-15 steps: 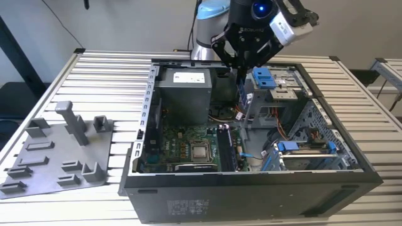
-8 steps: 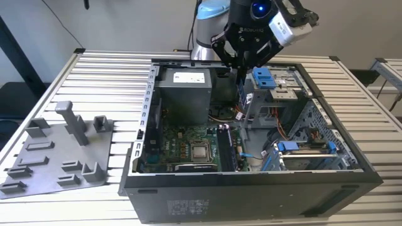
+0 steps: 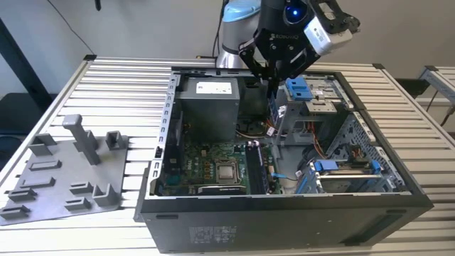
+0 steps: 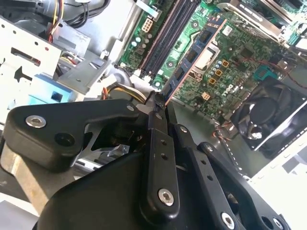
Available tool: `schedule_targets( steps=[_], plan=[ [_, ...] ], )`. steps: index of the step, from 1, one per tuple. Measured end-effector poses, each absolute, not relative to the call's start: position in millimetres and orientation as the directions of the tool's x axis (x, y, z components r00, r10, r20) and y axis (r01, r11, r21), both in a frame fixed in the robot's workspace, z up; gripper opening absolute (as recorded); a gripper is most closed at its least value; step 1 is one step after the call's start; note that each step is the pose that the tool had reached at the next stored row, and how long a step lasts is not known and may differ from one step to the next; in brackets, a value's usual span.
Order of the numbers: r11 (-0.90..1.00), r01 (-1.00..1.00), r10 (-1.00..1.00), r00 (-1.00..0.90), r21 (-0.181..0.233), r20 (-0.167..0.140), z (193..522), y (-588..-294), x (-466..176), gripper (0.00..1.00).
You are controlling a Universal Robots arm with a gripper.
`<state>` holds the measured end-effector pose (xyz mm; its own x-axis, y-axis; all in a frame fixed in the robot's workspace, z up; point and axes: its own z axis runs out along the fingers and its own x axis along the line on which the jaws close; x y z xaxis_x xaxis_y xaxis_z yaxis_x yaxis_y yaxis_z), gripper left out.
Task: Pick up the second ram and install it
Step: 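Insert the second ram into the second slot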
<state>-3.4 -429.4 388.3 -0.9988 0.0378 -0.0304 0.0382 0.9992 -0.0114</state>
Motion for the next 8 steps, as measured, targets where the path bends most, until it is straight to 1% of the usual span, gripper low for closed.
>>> schedule_targets(
  steps=[2, 8],
  plan=[
    [0.999, 0.038, 0.038, -0.999, -0.015, -0.021, 387.3, -429.3, -2.2, 0.14],
    [0.999, 0.038, 0.038, -0.999, -0.015, -0.020, 381.7, -429.7, -0.8, 0.14]
  ],
)
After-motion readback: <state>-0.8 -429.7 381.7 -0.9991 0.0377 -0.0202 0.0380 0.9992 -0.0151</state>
